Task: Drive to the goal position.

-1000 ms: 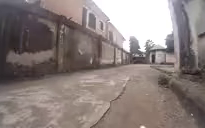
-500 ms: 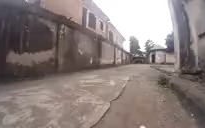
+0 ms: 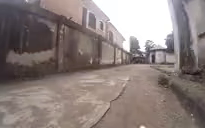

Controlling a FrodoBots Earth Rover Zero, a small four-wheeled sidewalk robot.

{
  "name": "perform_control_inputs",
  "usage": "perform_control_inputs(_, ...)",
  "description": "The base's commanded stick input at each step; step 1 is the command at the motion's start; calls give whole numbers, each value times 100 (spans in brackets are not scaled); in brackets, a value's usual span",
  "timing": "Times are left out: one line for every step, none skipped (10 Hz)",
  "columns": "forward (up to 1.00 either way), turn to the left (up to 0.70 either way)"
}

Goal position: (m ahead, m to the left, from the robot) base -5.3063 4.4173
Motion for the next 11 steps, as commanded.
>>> perform_control_inputs(0, 45)
perform_control_inputs(0, 45)
perform_control_inputs(0, 45)
perform_control_inputs(0, 45)
perform_control_inputs(0, 45)
perform_control_inputs(0, 45)
perform_control_inputs(0, 45)
perform_control_inputs(0, 45)
perform_control_inputs(0, 45)
perform_control_inputs(0, 45)
perform_control_inputs(0, 45)
